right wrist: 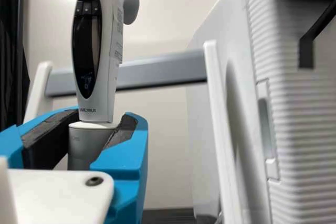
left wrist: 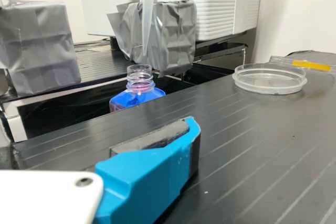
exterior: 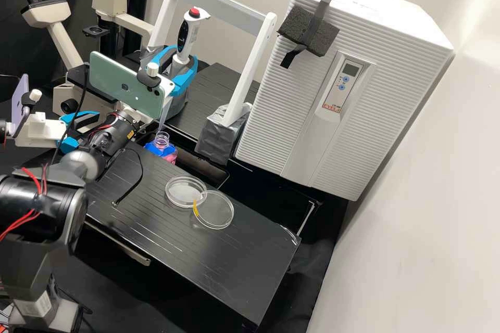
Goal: Use the pipette
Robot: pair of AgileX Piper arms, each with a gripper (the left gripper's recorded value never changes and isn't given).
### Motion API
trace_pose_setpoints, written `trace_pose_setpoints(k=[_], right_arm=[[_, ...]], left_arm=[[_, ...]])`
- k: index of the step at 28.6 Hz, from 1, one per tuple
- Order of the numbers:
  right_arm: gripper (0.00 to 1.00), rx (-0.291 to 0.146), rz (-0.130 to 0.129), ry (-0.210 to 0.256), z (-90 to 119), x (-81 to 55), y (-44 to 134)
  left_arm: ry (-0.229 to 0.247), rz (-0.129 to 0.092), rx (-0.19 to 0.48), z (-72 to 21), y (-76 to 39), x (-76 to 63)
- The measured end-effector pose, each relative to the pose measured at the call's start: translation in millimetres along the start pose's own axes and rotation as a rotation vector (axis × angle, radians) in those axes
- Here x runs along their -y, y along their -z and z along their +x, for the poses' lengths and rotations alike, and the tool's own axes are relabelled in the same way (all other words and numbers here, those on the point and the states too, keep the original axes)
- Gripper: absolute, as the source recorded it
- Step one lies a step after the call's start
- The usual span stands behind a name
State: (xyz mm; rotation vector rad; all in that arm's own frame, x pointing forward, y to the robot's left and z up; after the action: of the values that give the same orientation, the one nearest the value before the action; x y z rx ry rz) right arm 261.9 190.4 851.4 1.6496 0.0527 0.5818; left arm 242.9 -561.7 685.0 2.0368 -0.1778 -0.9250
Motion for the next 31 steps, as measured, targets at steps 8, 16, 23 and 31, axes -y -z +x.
trace_pose_setpoints(k=[8,16,23,31], right_arm=[[0.00,-0.077,-0.038,-0.038,-34.2,-38.2,8.4],[0.00,-0.077,-0.155,-0.129,-67.4,-76.9,-4.7],[0.00,-0.013,-0.166,-0.182,-84.9,-94.5,-19.9],[0.00,0.039,-0.211,-0.084,-91.3,-85.1,-32.2]], left_arm=[[-0.030,0.007,0.037,-1.9,-10.6,-6.9],[-0.043,0.021,0.096,-1.7,-23.8,-7.7],[-0.037,0.027,0.119,-1.5,-29.1,-6.4],[-0.034,0.027,0.132,-1.3,-33.0,-5.6]])
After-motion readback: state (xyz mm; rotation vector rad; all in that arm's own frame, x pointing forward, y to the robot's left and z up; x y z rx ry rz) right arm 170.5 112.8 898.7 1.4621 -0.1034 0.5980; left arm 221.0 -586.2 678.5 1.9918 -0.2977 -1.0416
